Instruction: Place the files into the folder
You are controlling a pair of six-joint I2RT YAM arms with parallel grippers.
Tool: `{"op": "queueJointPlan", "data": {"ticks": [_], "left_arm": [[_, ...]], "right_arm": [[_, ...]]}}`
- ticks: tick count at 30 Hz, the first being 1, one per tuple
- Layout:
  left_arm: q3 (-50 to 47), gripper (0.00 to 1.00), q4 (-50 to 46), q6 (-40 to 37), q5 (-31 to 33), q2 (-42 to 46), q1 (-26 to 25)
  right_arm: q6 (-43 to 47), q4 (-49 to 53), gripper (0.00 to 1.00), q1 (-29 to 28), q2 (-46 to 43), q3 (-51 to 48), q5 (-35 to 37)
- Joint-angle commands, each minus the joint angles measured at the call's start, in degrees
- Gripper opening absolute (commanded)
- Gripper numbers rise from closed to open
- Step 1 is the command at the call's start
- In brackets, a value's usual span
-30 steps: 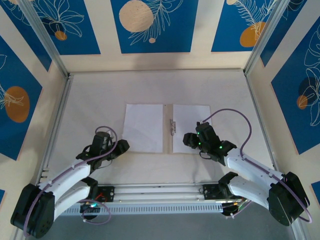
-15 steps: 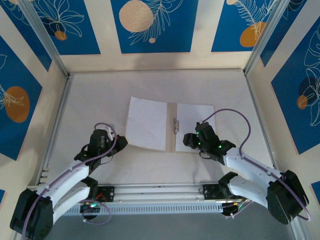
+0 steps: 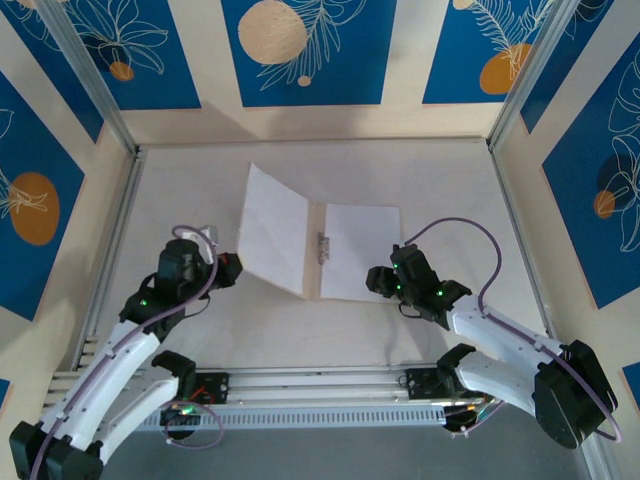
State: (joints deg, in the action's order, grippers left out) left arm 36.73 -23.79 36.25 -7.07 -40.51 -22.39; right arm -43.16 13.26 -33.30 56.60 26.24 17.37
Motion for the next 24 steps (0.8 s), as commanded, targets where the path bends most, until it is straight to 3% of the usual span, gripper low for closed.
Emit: {"op": "queueJointPlan", "data": {"ticks": [1, 11, 18, 24], "left_arm": [[6.8, 0.0, -9.6, -8.1, 5.9, 1.0, 0.0], [22.3, 0.0, -20.9, -17.4, 9.9, -8.8, -2.9], [28.1, 0.0, -24.4, -18.5, 21.8, -19.2, -14.7], [30.2, 0.0, -24.4, -16.7, 27.9, -27.4, -22.8]], "right_arm": [[-0.4, -0.2, 0.52, 0.3, 0.6, 1.1, -0.8], [-0.9, 0.1, 0.53, 0.6, 0.8, 1.2, -0.8], [-1.0, 0.3, 0.52, 0.8, 0.6, 1.1, -0.7], [-1.1, 0.4, 0.53, 1.0, 0.4, 0.9, -0.8]]}}
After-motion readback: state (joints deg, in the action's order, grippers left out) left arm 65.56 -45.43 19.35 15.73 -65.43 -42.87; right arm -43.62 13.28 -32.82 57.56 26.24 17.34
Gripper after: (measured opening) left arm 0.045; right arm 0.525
